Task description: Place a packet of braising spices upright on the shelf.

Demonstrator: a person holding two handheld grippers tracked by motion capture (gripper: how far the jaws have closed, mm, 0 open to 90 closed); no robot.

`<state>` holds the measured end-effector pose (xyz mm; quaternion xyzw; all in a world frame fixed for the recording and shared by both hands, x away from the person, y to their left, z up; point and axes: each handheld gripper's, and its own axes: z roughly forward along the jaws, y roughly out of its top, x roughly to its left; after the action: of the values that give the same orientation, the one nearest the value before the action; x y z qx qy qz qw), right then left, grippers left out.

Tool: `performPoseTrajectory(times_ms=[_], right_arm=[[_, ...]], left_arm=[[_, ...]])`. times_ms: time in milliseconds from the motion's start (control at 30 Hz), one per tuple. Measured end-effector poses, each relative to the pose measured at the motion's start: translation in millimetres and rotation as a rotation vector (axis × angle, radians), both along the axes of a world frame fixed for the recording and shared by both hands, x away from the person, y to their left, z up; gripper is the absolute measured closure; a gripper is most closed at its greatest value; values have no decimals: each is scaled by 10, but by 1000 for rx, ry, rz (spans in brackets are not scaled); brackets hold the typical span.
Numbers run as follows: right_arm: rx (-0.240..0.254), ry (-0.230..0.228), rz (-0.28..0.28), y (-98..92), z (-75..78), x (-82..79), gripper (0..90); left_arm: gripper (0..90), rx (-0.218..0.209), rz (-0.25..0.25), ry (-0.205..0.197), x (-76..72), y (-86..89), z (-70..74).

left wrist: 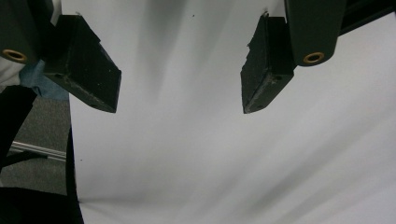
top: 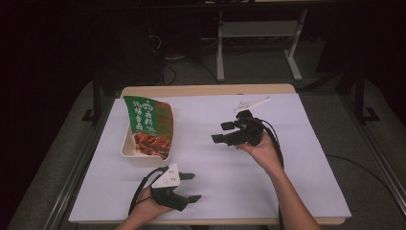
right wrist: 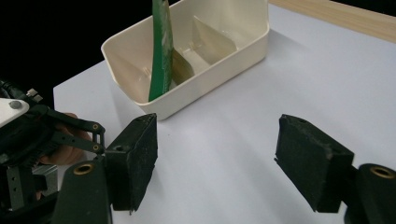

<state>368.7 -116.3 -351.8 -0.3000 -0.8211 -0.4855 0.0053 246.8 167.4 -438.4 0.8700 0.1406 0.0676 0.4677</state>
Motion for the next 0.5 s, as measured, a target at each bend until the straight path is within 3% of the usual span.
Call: performPoseTrajectory(times_ms=[500], right_arm=[[-21, 25, -26, -204, -118, -108, 279]], left_arm=[[280, -5, 8, 3, 12, 10, -1]])
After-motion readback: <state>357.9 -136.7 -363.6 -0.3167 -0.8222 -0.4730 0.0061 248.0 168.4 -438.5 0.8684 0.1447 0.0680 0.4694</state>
